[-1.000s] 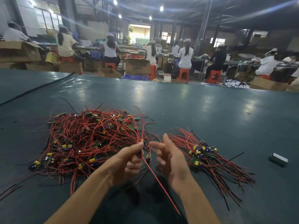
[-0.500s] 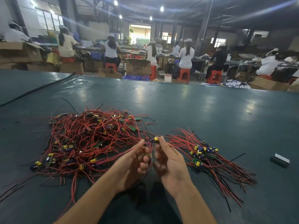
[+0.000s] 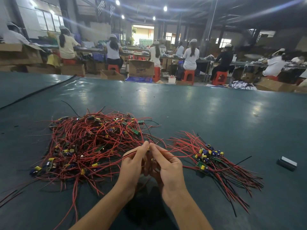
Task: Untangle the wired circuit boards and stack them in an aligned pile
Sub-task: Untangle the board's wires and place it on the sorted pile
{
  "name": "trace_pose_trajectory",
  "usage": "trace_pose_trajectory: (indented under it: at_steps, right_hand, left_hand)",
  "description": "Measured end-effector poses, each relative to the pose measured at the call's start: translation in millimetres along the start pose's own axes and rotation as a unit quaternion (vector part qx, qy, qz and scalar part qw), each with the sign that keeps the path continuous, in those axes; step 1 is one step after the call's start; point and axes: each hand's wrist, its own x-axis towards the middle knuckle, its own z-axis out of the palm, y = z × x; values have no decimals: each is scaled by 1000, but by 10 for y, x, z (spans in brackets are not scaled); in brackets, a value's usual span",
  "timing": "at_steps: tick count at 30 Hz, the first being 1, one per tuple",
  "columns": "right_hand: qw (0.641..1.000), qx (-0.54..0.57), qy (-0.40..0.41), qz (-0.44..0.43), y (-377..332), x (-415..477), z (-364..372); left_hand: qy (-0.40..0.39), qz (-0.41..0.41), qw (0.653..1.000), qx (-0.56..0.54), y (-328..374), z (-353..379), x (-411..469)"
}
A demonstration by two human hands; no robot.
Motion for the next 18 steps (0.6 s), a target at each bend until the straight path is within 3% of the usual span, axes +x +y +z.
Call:
trace_pose_trajectory:
  at_steps: [5, 18]
  right_hand:
    - [999, 22, -41, 6, -4, 12, -25]
    - [998, -19, 48, -47, 55, -11, 45]
  left_hand:
    - [24, -26, 999, -38, 6, -22, 52]
    - [-5, 34, 999, 23, -75, -20, 49]
